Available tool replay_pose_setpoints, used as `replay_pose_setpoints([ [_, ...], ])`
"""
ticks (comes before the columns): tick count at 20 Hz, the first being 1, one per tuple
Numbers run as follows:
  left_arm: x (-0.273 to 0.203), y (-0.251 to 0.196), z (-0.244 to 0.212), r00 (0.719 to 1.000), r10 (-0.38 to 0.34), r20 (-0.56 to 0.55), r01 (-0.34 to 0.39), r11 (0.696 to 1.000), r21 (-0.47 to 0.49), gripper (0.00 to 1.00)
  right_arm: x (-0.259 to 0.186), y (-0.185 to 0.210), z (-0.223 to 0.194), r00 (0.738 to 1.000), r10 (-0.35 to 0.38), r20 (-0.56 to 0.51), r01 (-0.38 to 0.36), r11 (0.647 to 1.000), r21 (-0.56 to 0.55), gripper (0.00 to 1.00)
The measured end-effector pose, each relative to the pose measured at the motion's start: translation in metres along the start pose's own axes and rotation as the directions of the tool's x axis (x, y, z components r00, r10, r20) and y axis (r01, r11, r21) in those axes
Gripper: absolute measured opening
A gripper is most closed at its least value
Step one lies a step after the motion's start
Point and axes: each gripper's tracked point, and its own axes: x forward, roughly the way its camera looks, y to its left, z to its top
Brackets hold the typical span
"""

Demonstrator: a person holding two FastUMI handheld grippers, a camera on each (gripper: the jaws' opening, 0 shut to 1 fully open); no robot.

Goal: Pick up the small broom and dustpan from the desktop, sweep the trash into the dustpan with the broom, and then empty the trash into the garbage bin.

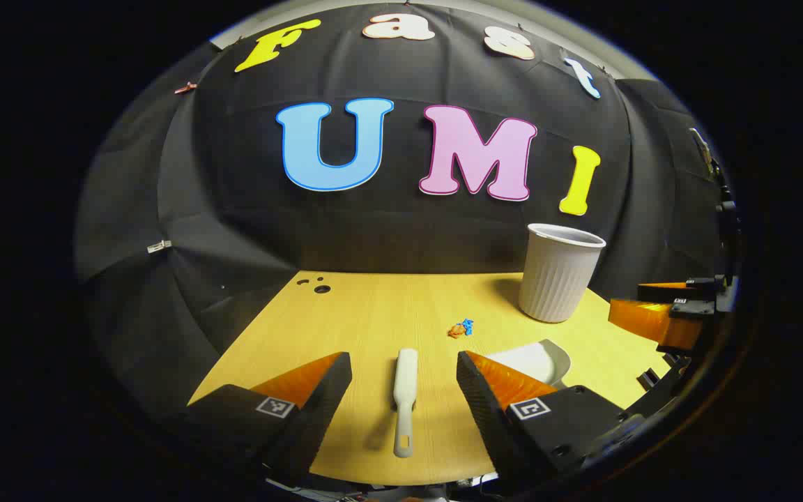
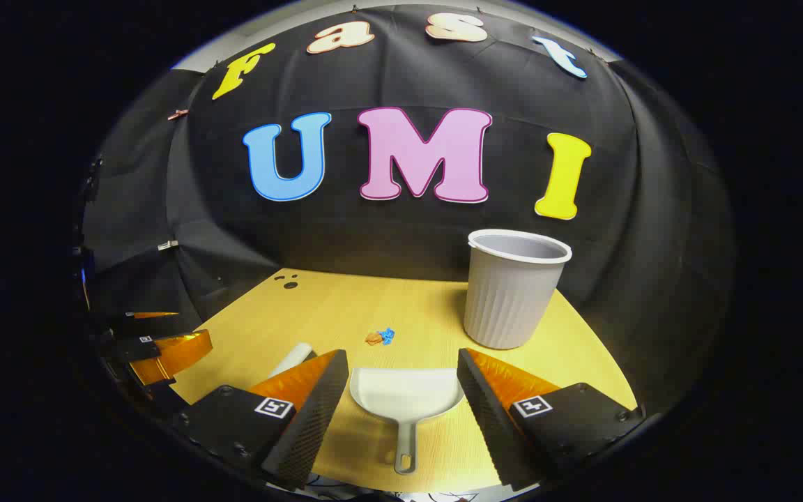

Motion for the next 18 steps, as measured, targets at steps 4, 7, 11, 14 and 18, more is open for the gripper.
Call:
replay_pose_setpoints([
  [4,0.002,-0.002,-0.004,1.0,0.001,-0.014,-0.001,1.0,0.01,0.96,0.007,0.001,-0.005,1.0,0.014,-0.014,-0.014,1.0,0.016,0.98],
  [7,0.004,-0.005,-0.007,1.0,-0.002,-0.027,0.002,1.0,-0.001,0.96,0.009,0.002,-0.007,1.0,0.025,-0.015,-0.025,1.0,0.01,0.98],
  [11,0.008,-0.009,-0.016,0.998,-0.002,-0.055,0.001,1.0,-0.018,0.96,0.009,0.005,-0.015,0.998,0.043,-0.042,-0.043,0.999,0.015,0.98],
  [14,0.012,-0.011,-0.026,0.996,-0.014,-0.085,0.01,0.999,-0.042,0.96,0.012,0.006,-0.023,0.996,0.054,-0.064,-0.053,0.998,0.022,0.98],
  [18,0.02,-0.011,-0.037,0.99,-0.032,-0.134,0.024,0.998,-0.056,0.96,0.014,0.011,-0.033,0.993,0.076,-0.095,-0.074,0.997,0.025,0.98],
])
